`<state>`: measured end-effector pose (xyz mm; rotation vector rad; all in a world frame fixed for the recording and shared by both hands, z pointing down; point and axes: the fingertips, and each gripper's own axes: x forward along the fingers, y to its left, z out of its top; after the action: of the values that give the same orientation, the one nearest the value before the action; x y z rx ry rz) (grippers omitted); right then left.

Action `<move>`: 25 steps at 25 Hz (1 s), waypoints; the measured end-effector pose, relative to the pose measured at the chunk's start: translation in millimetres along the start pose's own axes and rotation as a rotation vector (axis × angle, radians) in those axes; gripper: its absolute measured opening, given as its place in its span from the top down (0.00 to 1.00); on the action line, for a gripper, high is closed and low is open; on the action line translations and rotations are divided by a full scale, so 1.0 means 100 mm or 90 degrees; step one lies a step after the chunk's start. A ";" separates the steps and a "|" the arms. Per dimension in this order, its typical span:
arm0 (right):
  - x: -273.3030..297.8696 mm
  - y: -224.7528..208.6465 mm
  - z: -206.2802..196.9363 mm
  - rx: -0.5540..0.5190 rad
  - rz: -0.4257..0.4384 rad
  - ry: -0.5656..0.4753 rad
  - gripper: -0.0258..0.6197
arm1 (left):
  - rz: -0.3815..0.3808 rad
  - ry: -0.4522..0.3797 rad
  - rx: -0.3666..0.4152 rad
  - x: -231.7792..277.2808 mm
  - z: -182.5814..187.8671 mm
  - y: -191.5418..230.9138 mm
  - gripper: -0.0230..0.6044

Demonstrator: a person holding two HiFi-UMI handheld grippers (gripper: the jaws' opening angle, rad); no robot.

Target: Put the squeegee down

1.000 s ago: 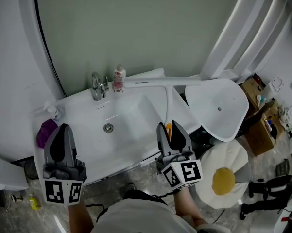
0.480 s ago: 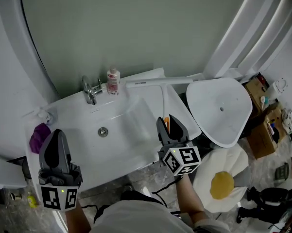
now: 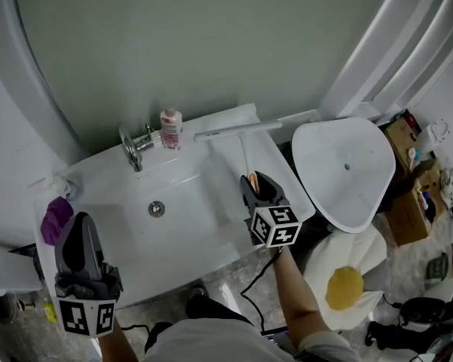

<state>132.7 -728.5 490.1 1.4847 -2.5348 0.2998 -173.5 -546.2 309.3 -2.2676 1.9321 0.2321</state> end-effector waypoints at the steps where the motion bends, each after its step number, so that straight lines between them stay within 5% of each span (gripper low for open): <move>1: 0.07 -0.04 -0.06 -0.003 0.000 0.012 0.76 | 0.000 0.003 0.000 0.01 -0.02 0.01 0.95; 25: 1.17 -0.79 -1.01 -0.022 -0.035 0.213 0.76 | 0.048 0.064 0.010 0.04 -0.34 0.22 0.95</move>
<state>151.5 -837.2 624.6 1.3591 -2.2210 0.4518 -194.4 -561.1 341.6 -2.2403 2.0628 0.1138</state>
